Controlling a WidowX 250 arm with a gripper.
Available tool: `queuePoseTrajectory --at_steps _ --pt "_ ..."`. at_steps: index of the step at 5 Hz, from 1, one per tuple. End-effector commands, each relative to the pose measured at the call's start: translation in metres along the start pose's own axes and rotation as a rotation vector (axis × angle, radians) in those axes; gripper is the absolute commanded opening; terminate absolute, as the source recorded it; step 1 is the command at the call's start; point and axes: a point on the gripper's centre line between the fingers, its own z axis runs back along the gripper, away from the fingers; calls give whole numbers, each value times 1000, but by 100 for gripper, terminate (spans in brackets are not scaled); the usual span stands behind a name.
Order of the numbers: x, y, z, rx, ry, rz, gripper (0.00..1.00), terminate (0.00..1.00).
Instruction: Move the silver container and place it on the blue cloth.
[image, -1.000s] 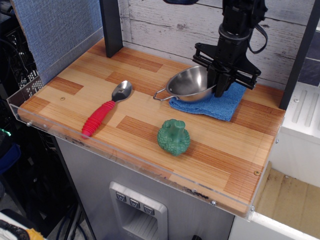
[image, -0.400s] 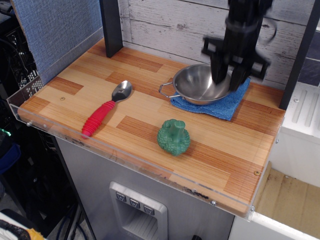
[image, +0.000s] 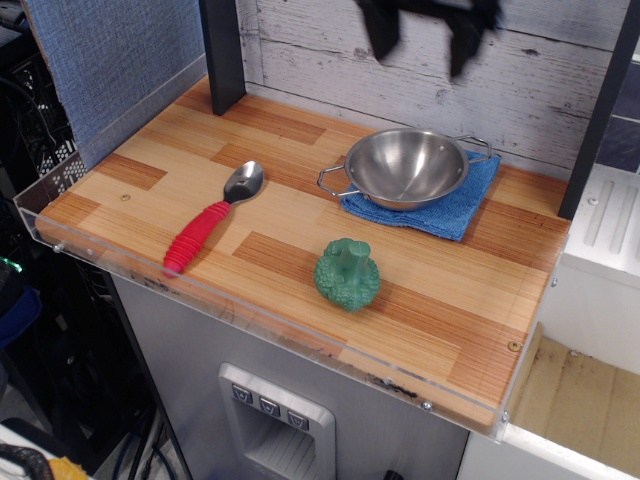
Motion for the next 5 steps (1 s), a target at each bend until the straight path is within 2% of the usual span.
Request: queuePoseTrajectory --at_steps 1,3,4,5 --pt "-28 70 57 41 20 91 100 0" --pt "-41 85 65 2 72 56 100 0" --pt "-41 85 65 2 72 56 100 0" --pt "-41 85 65 2 72 56 100 100"
